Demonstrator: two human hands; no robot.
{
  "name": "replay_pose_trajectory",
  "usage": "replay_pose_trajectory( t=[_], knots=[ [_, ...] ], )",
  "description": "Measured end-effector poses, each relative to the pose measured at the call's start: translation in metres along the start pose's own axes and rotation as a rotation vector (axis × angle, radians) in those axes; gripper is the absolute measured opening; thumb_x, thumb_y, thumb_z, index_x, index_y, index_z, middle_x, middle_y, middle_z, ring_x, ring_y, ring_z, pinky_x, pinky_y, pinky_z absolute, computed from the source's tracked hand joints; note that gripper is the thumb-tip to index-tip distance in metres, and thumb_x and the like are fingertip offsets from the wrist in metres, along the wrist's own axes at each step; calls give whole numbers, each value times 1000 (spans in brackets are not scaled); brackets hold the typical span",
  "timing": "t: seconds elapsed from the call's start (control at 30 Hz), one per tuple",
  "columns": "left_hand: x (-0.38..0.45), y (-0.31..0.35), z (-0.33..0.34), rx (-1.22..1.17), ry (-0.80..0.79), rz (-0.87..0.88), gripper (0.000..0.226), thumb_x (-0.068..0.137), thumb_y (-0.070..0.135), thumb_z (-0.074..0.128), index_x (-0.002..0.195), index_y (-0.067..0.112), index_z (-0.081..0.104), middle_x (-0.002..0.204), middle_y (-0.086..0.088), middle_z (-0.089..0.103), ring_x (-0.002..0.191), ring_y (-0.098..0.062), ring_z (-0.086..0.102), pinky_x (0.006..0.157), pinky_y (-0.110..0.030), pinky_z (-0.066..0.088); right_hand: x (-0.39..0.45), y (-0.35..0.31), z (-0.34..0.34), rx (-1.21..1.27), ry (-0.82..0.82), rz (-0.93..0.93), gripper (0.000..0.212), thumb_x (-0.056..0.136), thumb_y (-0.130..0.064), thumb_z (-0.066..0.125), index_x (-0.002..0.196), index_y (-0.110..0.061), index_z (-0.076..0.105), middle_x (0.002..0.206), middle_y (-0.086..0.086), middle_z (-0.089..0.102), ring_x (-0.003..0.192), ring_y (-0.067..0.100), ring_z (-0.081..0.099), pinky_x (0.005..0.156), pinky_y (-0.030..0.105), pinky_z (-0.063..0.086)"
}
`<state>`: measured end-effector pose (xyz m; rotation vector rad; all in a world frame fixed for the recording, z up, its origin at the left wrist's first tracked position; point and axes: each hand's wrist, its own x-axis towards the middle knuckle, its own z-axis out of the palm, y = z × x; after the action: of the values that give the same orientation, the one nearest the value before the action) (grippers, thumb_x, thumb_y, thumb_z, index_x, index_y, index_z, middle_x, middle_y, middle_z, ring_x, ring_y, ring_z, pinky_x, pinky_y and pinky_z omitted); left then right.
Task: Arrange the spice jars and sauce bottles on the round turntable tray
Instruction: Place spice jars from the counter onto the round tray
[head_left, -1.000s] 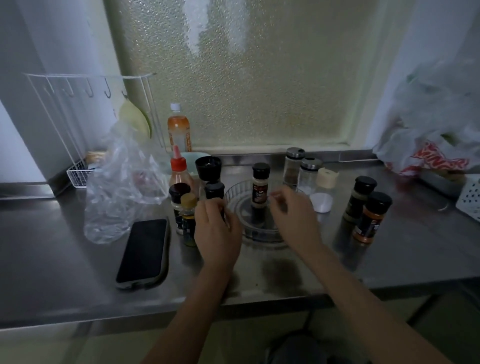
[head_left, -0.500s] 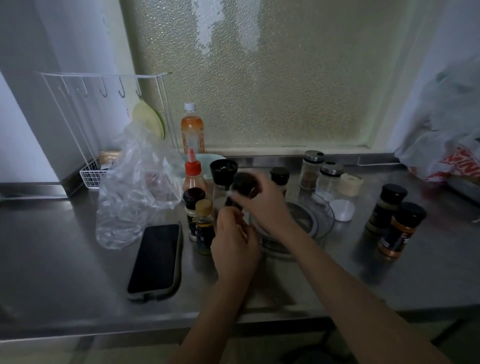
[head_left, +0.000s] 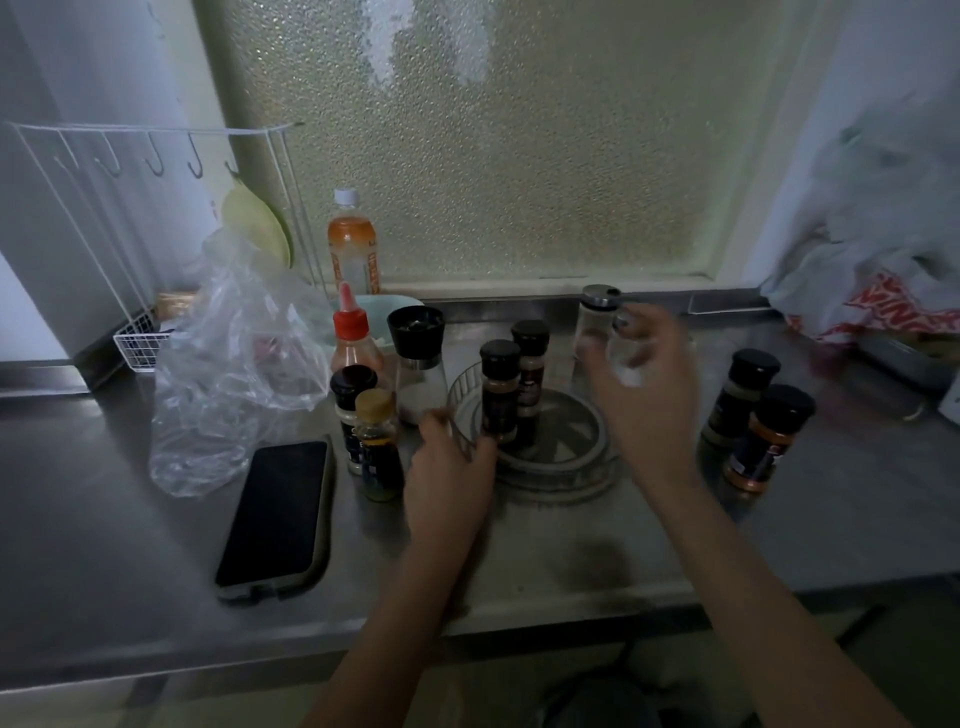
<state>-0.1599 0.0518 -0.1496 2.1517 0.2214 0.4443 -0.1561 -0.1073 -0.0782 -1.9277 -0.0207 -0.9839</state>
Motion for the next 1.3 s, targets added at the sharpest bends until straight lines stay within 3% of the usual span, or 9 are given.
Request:
replay_pose_trajectory(
  t=[0.07, 0.13, 0.23, 0.47, 0.57, 0.7, 1.0, 1.17, 1.3],
  knots=[
    [3, 1, 2, 2, -15, -52, 40, 88, 35, 52, 115, 6, 45, 95, -15, 65, 85, -33, 62, 68, -39, 50, 1, 24, -38, -153, 356, 11, 46, 82, -36, 64, 119, -13, 51, 113, 7, 55, 103, 23, 53, 92, 44, 46],
    [4, 3, 4, -29, -32, -63, 28, 90, 30, 51, 103, 5, 50, 88, -14, 63, 79, -29, 60, 63, -34, 45, -4, 55, -67, -326, 431, 184, 63, 81, -40, 62, 132, -10, 41, 134, 15, 46, 125, 32, 40, 109, 44, 30],
    [7, 4, 4, -70, -39, -63, 22, 93, 28, 48, 100, 9, 54, 88, -14, 64, 81, -29, 61, 71, -37, 51, -11, 88, -81, -307, 237, 354, 80, 79, -43, 67, 141, -13, 28, 144, 14, 39, 133, 32, 37, 111, 46, 30],
    [7, 5, 4, -80, -125, 12, 65, 91, 57, 36, 141, 18, 27, 120, -8, 57, 97, -24, 60, 84, -38, 48, -21, 92, -77, -128, 164, 415, 44, 85, -25, 65, 122, -12, 46, 118, 12, 62, 108, 30, 59, 93, 45, 48],
    [5, 7, 4, -41, -142, 33, 62, 89, 51, 47, 137, 16, 31, 141, -12, 38, 111, -31, 55, 89, -37, 43, -22, 60, -70, 0, 259, 314, 51, 81, -19, 71, 125, -10, 46, 113, 0, 59, 100, 13, 58, 85, 26, 45],
    [2, 8, 4, -21, -153, 64, 63, 87, 50, 53, 137, 18, 33, 144, -10, 33, 113, -29, 54, 88, -35, 42, -30, 28, -30, 44, -99, 275, 50, 74, -21, 77, 114, -18, 47, 102, -11, 62, 91, 0, 59, 81, 8, 44],
    [2, 4, 2, -94, -122, 91, 56, 83, 40, 60, 132, 21, 39, 133, -5, 53, 108, -23, 59, 88, -43, 52, -52, 21, 19, -240, -384, 102, 44, 73, -44, 73, 106, -20, 55, 106, -1, 65, 99, 18, 61, 86, 42, 50],
    [1, 6, 1, -138, -68, 119, 43, 89, 22, 55, 131, 16, 45, 136, -9, 46, 116, -21, 53, 92, -40, 50, -52, 11, 16, -169, -486, 114, 42, 79, -51, 62, 109, -23, 54, 106, -4, 64, 98, 12, 60, 87, 36, 51],
    [-1, 6, -2, -102, -71, 163, 34, 91, 10, 49, 125, 12, 52, 134, -8, 48, 118, -17, 48, 89, -14, 32, -12, 10, -12, -197, -147, 65, 48, 89, -42, 54, 124, -9, 51, 119, 8, 59, 107, 18, 55, 87, 23, 44]
  ],
)
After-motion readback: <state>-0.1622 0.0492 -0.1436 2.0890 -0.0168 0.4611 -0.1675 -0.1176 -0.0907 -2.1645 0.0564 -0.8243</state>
